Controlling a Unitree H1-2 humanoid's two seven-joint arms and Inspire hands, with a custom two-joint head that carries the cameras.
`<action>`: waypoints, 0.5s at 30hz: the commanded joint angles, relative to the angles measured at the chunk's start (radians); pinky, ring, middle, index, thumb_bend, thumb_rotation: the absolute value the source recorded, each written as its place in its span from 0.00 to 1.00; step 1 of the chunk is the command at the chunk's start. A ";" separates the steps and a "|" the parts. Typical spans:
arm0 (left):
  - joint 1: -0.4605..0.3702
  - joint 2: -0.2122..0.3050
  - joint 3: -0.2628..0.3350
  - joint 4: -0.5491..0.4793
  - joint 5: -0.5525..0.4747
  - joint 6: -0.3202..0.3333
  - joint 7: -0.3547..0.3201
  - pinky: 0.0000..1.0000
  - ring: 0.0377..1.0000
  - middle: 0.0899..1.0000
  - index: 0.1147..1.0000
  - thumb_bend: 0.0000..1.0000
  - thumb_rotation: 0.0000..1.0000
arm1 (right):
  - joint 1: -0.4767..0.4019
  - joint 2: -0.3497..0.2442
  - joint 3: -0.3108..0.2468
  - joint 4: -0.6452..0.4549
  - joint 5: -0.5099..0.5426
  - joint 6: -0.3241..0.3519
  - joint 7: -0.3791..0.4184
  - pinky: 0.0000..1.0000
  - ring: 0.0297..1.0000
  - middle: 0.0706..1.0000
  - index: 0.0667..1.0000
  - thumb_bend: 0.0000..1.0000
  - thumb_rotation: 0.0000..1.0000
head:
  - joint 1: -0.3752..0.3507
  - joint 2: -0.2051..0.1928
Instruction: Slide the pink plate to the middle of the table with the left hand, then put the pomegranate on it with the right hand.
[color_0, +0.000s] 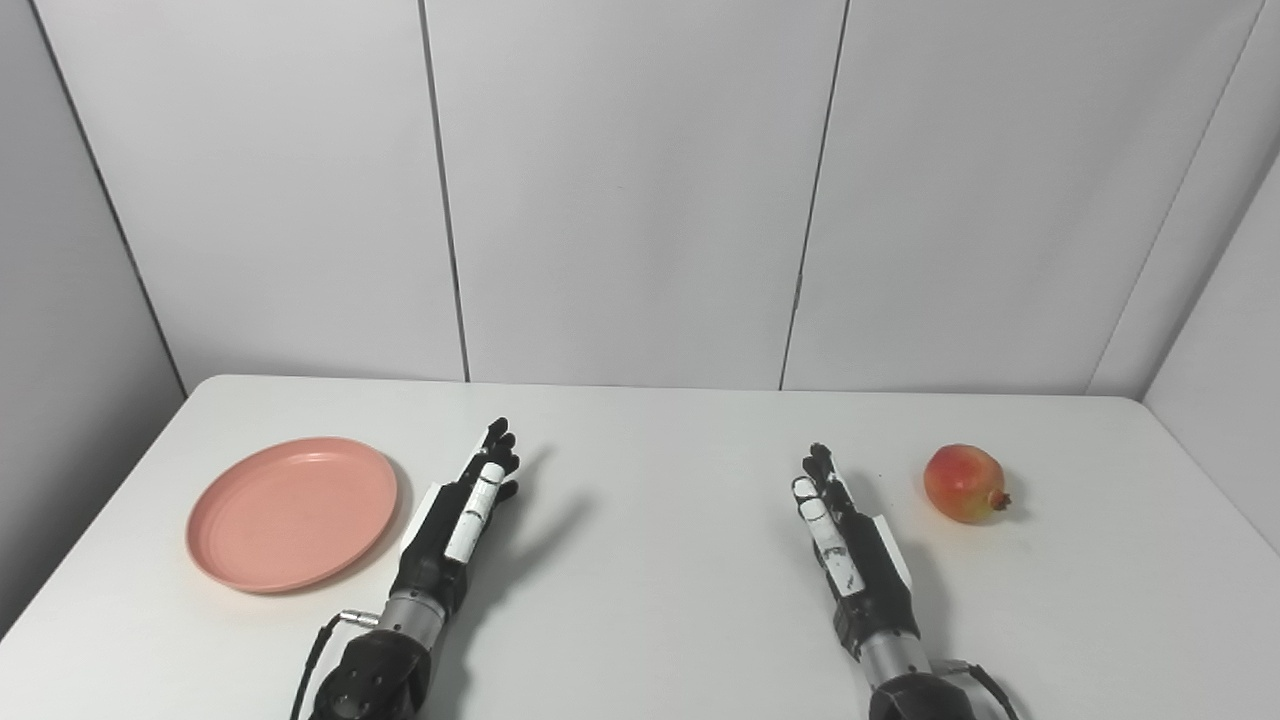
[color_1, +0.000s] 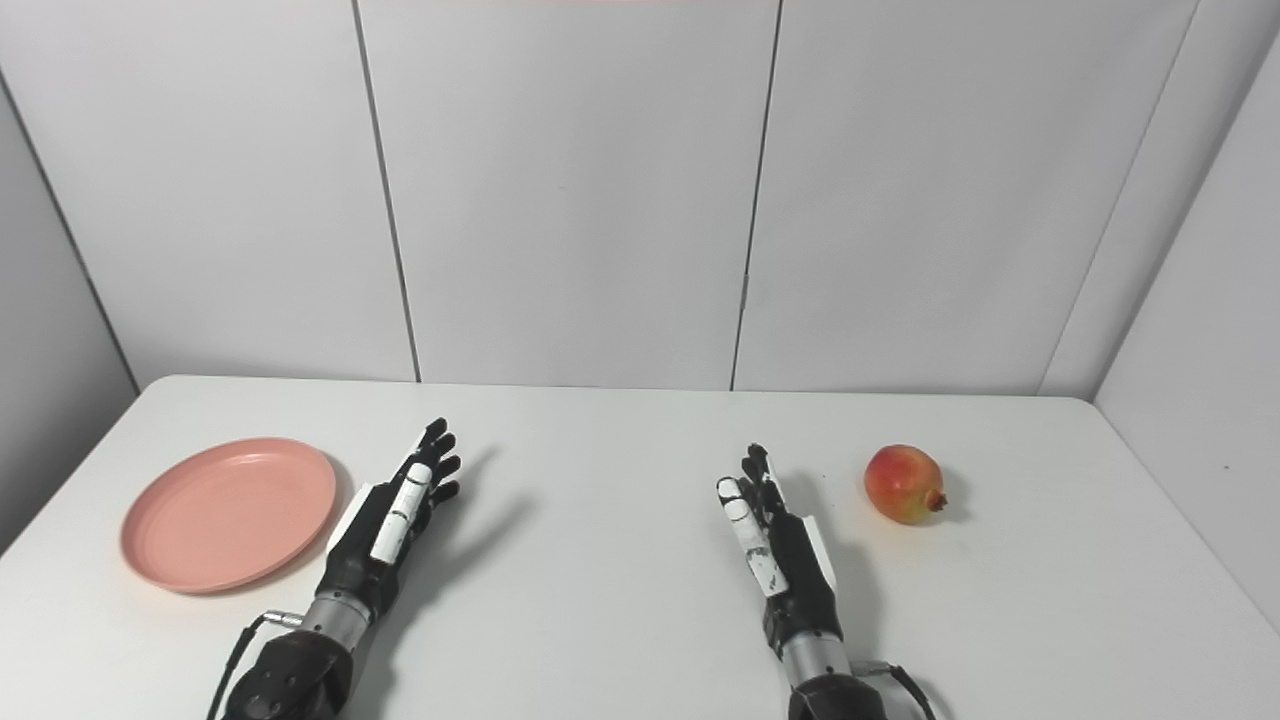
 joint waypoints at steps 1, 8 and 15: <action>0.004 -0.001 0.000 0.017 -0.018 -0.024 -0.007 0.93 0.96 0.99 1.00 0.53 1.00 | -0.035 -0.006 0.000 -0.023 0.003 -0.015 0.012 1.00 0.99 1.00 1.00 0.58 0.84 | 0.022 -0.004; 0.003 -0.029 -0.014 0.032 0.001 -0.033 0.010 0.94 0.97 0.99 1.00 0.51 1.00 | -0.024 -0.034 -0.013 -0.017 0.024 -0.027 0.035 1.00 0.99 1.00 1.00 0.58 0.85 | 0.172 -0.046; -0.008 -0.064 -0.034 0.073 0.045 -0.057 0.056 0.93 0.97 0.99 0.99 0.50 1.00 | -0.011 -0.059 -0.039 -0.014 0.073 -0.048 0.069 1.00 0.98 1.00 1.00 0.53 0.86 | 0.281 -0.084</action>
